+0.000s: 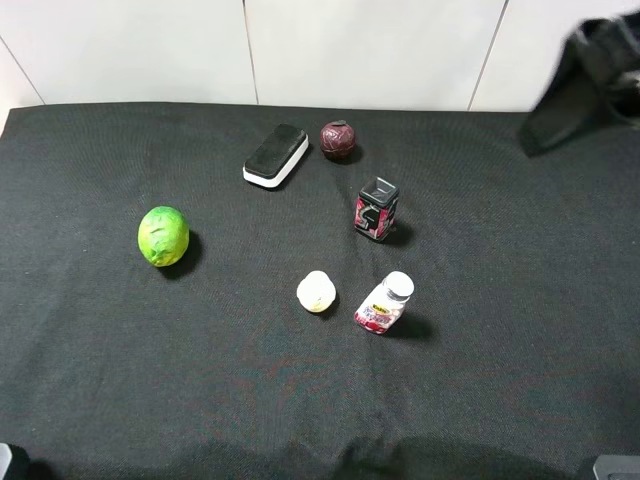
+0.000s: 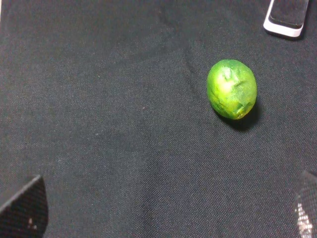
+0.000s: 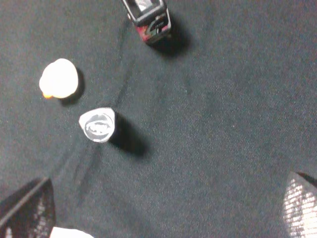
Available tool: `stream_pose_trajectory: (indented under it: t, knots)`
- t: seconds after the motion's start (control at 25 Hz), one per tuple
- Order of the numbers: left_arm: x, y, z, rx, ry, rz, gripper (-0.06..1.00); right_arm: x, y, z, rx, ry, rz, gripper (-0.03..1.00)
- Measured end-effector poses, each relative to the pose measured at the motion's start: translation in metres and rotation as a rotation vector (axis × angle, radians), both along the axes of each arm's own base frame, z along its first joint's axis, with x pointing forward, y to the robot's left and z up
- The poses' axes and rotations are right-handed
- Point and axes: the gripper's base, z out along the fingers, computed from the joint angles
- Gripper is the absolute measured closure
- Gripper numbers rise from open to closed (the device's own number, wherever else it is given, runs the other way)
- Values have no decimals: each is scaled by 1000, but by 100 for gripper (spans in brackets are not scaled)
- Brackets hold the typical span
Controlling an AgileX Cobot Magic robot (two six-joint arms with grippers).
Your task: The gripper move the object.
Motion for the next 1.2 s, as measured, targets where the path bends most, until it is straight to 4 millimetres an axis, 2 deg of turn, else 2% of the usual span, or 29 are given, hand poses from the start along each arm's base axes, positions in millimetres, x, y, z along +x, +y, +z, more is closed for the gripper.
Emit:
stream_pose_trajectory:
  t: [0.36, 0.72, 1.0, 1.2]
  knots:
    - [0, 0, 0, 0, 0, 0, -4, -52, -33, -3, 42, -102, -33, 27]
    - [0, 0, 0, 0, 0, 0, -4, -97, -80, -30, 57, -222, -352, 27]
    - [0, 0, 0, 0, 0, 0, -4, -139, -91, -56, 61, -375, -536, 27]
    - [0, 0, 0, 0, 0, 0, -4, -163, -92, -65, 72, -538, -568, 27]
